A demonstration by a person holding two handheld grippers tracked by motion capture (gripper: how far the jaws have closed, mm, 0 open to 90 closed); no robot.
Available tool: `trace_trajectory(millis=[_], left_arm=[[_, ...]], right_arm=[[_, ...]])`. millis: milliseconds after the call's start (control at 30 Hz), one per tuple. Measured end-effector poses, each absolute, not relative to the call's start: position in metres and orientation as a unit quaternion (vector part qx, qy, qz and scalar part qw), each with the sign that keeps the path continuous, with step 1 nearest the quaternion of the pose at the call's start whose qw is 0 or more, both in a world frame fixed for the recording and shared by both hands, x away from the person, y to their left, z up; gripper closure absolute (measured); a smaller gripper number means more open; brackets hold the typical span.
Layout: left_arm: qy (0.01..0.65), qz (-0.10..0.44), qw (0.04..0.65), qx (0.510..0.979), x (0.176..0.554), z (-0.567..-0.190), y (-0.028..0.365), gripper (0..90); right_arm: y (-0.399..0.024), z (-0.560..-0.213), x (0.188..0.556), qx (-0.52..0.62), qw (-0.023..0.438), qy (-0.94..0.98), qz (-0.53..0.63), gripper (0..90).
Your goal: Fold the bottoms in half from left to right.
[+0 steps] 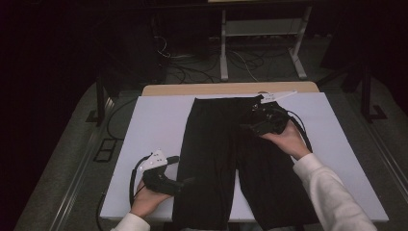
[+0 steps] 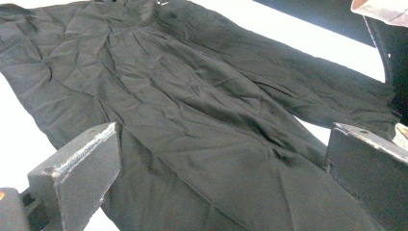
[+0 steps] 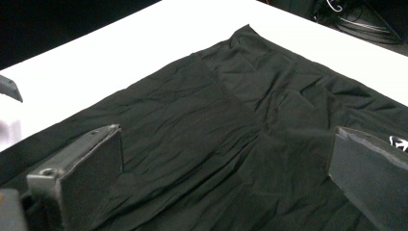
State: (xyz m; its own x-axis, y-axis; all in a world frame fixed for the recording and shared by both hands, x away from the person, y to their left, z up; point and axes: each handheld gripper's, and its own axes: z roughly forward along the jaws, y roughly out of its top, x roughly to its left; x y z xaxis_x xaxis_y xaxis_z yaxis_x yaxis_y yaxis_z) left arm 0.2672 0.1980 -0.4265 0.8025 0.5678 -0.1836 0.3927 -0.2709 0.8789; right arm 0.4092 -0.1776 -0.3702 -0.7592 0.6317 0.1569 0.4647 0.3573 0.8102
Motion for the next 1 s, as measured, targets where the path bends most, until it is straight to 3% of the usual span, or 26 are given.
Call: trace_trajectory(millis=[1000], left_arm=[[0.308,0.085,0.523,0.790,0.268,-0.427,0.199,0.0]], right_arm=[[-0.139,-0.360,0.456,0.330,0.089,0.823,0.454,0.0]])
